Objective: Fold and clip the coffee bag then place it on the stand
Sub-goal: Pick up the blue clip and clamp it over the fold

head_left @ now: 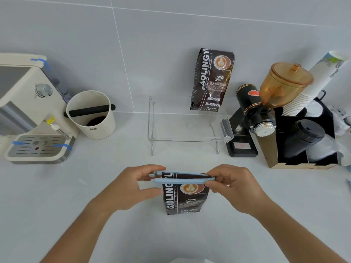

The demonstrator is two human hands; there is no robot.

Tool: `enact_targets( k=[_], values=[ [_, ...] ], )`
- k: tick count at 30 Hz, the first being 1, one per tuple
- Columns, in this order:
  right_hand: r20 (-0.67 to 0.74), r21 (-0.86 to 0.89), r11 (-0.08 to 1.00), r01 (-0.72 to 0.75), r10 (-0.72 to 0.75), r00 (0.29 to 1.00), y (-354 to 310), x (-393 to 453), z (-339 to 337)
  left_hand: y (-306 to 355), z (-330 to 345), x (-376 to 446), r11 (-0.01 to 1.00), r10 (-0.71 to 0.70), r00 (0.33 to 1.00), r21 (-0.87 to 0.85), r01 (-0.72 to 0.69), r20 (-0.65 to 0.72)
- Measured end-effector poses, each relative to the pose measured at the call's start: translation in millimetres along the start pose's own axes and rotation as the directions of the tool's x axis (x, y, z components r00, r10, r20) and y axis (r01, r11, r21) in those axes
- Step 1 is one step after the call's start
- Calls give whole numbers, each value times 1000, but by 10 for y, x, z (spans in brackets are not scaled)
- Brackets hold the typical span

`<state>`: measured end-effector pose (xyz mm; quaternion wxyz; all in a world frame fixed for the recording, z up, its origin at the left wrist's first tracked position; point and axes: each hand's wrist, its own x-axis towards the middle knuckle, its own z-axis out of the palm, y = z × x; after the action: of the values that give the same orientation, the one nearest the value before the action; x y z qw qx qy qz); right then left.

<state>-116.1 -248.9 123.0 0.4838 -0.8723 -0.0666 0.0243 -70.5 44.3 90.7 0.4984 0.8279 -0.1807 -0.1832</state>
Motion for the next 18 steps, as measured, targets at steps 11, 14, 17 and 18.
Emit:
enact_targets(
  k=[11,14,17,18],
  values=[
    [49,-206,975,86,-78,996,18,-21,14,266,-277,263,574,116,937,748,-335,331],
    [119,-288,941,177,-148,982,-26,-17,-11,256,-260,268,559,74,929,757,-340,362],
    [128,-354,905,234,-201,971,-46,12,-26,256,-241,263,572,97,928,743,-347,359],
    [123,-366,900,236,-205,971,-49,15,-21,255,-235,260,583,113,930,734,-348,351]
  ],
)
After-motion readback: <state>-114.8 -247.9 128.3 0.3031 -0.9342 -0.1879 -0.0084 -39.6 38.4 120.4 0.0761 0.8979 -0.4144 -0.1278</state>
